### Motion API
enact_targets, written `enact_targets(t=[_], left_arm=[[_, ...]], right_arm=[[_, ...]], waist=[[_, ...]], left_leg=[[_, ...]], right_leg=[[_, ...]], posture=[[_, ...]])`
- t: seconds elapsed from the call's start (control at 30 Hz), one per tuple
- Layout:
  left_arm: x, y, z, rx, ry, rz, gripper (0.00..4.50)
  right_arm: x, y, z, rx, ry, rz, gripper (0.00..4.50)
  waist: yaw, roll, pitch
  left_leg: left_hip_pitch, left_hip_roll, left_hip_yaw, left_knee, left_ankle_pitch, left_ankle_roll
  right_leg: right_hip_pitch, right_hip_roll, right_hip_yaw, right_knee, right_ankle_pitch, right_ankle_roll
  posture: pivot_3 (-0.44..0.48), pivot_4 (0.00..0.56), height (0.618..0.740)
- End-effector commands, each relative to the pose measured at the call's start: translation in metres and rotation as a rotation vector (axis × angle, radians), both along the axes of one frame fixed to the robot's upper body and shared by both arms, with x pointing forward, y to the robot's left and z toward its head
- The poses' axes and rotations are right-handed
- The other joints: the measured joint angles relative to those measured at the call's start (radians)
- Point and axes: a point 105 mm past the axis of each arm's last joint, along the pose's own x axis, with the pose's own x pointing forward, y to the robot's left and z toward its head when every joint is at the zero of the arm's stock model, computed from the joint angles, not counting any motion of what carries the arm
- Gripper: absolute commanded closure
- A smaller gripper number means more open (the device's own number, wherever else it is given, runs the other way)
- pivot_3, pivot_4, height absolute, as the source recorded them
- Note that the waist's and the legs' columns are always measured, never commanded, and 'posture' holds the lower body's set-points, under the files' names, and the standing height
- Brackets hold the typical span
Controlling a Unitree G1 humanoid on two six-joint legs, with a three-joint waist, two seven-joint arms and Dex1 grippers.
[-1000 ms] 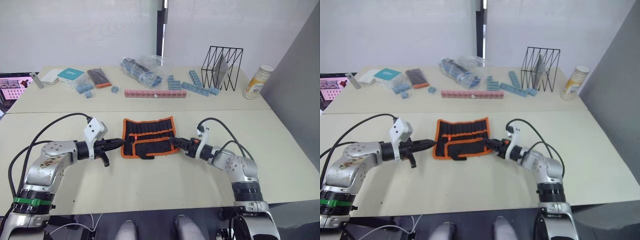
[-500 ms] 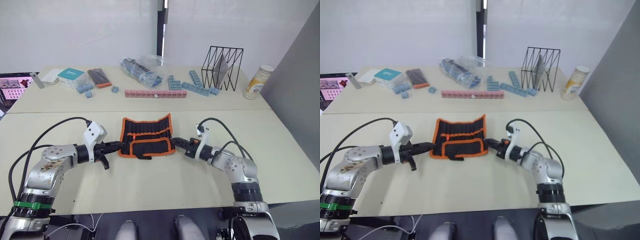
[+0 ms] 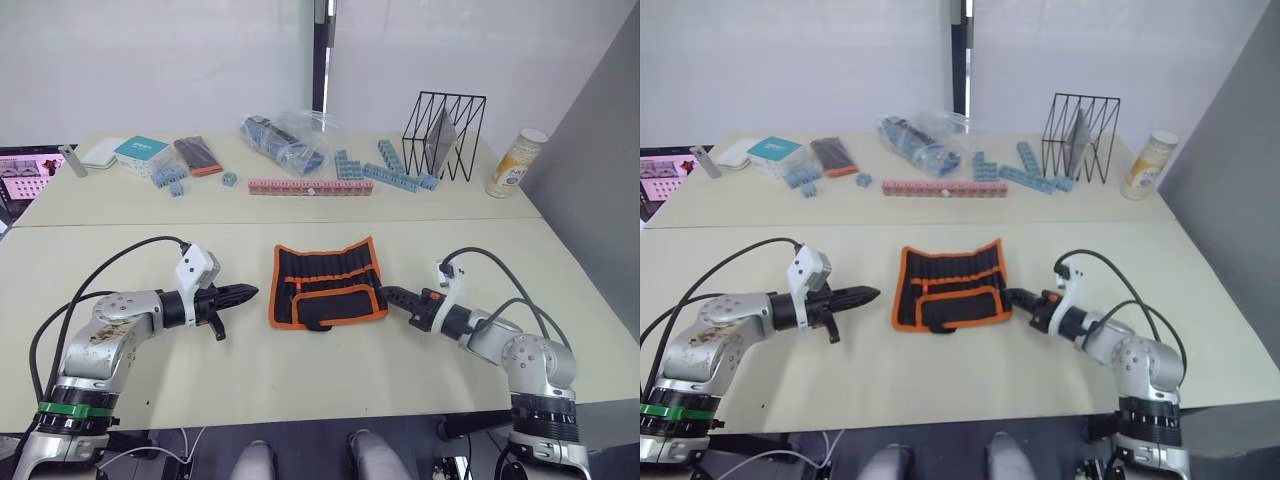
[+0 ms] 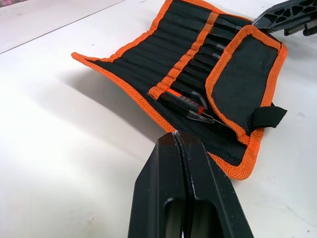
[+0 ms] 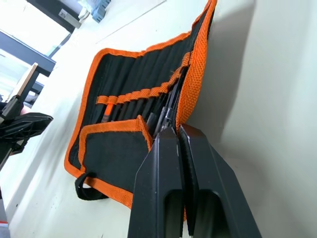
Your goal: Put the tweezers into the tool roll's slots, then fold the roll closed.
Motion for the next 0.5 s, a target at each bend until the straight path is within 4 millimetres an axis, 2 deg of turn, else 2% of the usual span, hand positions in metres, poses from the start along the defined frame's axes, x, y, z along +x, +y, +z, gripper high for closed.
enact_targets(t=[0.03,0.2,0.33,0.5], left_arm=[[0.0,-0.005,0.008,-0.006,-0.028,-0.028,4.5],[-0.003,-0.006,0.006,-0.003,-0.02,-0.032,4.5],[-0.005,-0.006,0.005,-0.004,-0.015,-0.028,4.5],[-0.007,-0.005,0.003,-0.003,-0.013,-0.021,4.5]], right_arm=[[0.001,0.004,0.023,-0.005,-0.06,0.005,4.48],[0.002,0.022,0.029,-0.067,-0.07,0.039,4.48],[0.001,0.041,0.022,-0.144,-0.064,0.087,4.48],[-0.003,0.062,0.012,-0.158,-0.043,0.133,4.48]], waist=[[0.001,0.0,0.0],[0.002,0.0,0.0],[0.002,0.0,0.0],[0.003,0.0,0.0]], left_leg=[[0.0,0.0,0.0,0.0,0.0,0.0],[0.0,0.0,0.0,0.0,0.0,0.0],[-0.001,0.0,0.0,0.0,0.0,0.0],[-0.001,0.0,0.0,0.0,0.0,0.0]], right_leg=[[0.0,0.0,0.0,0.0,0.0,0.0],[0.0,0.0,0.0,0.0,0.0,0.0],[0.0,0.0,0.0,0.0,0.0,0.0],[0.0,0.0,0.0,-0.001,0.0,0.0]], posture=[[0.0,0.15,0.737],[0.0,0.15,0.737],[0.0,0.15,0.737],[0.0,0.15,0.737]])
